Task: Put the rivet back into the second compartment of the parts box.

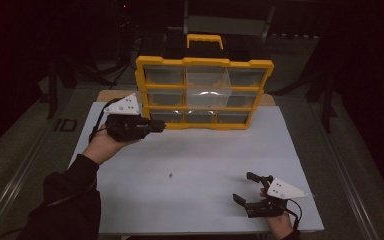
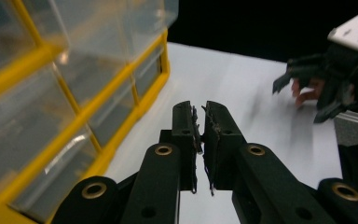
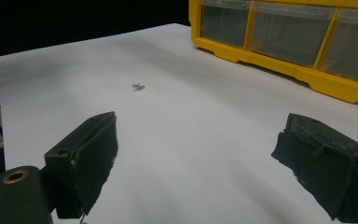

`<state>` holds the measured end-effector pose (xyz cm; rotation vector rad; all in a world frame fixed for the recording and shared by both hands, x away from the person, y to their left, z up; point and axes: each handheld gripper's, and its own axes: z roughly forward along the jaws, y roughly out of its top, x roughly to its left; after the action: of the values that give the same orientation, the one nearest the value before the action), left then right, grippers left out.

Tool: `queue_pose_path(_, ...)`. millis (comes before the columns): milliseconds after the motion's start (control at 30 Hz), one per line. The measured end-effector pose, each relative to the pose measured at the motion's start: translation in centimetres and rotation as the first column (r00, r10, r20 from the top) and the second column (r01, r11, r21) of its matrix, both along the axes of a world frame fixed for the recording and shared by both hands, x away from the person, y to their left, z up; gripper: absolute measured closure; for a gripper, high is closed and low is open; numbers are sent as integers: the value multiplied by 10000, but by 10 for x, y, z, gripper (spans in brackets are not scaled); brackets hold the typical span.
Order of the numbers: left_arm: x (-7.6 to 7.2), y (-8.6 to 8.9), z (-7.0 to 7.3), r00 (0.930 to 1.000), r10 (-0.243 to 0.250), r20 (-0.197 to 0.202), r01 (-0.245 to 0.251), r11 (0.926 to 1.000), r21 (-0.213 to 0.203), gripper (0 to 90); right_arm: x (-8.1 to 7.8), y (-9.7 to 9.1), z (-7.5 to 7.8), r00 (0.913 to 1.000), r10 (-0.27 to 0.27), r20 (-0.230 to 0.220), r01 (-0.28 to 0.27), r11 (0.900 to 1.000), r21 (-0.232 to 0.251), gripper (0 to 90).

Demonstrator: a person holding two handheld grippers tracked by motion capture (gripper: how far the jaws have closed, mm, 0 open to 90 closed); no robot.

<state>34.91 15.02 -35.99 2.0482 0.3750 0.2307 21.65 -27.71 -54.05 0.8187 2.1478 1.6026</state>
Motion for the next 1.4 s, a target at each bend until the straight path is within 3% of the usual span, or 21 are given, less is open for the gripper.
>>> queue_pose_path(33,2,-3,12,9998,-83,165,83,10000,3,823,0,0,0,10000,-1,1,1,10000,13,110)
queue_pose_path(200,9,-6,39,9986,-118,518,129,9997,-219,823,0,-1,0,10000,-22,37,22,10000,43,110)
queue_pose_path(567,30,-26,88,9953,-224,941,270,9985,-480,823,1,0,0,10000,7,-16,-7,10000,48,110)
queue_pose_path(933,50,-58,106,9957,-259,892,350,9942,-1017,823,0,-1,0,10000,11,33,-12,10000,50,110)
queue_pose_path(1067,55,-65,109,9956,-471,816,591,9866,-1523,823,0,0,0,10000,25,17,-25,10000,27,110)
queue_pose_path(1167,59,-72,110,9948,-667,768,789,9826,-1682,823,0,0,0,10000,23,7,-23,10000,44,110)
queue_pose_path(1400,68,-90,105,9962,-659,577,743,9844,-1593,822,0,-1,0,10000,21,31,-22,10000,75,110)
